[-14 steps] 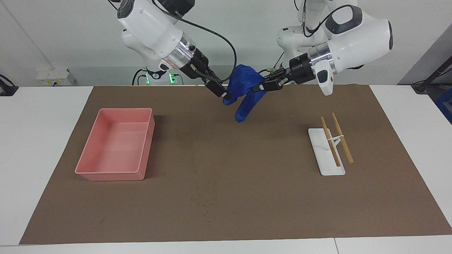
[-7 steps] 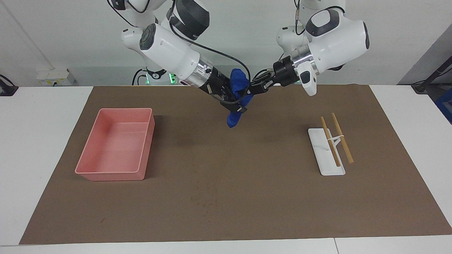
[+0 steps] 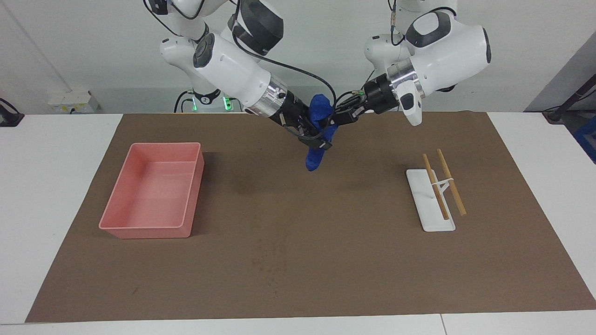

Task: Wipe water with towel using both arms
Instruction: 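Grasp the towel with the right gripper from the left gripper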

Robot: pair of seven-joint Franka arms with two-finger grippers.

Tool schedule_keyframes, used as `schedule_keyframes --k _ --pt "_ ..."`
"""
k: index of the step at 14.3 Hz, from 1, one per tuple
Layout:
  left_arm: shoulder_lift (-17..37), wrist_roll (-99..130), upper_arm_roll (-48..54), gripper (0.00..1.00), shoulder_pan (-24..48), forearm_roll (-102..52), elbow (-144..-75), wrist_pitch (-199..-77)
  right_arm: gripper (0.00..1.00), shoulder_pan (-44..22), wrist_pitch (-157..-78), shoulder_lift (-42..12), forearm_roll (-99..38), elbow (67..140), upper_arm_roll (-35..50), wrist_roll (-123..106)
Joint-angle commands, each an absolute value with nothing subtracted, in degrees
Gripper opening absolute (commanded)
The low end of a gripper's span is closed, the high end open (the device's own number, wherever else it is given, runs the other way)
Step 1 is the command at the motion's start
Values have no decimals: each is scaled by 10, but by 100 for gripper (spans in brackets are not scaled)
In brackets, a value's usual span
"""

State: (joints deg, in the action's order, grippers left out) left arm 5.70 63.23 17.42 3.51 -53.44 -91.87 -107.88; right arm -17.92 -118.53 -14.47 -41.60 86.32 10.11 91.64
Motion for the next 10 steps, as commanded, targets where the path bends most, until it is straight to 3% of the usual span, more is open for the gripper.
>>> schedule_keyframes --k 1,6,7,9,10 --pt "33 637 172 0 35 -555 -935 -1068 0 -185 -1203 -148 -417 860 103 911" --pt "27 632 167 0 33 -546 -932 -1069 0 -179 -1196 -137 -404 860 101 910" --pt "25 630 167 14 33 -540 -932 -1070 0 -178 -1194 -134 -401 860 101 911" --pt "23 641 167 100 37 -512 -927 -1078 0 -178 -1187 -128 -396 861 100 911" --pt "17 642 168 100 38 -501 -929 -1077 0 -178 -1185 -127 -383 862 100 911"
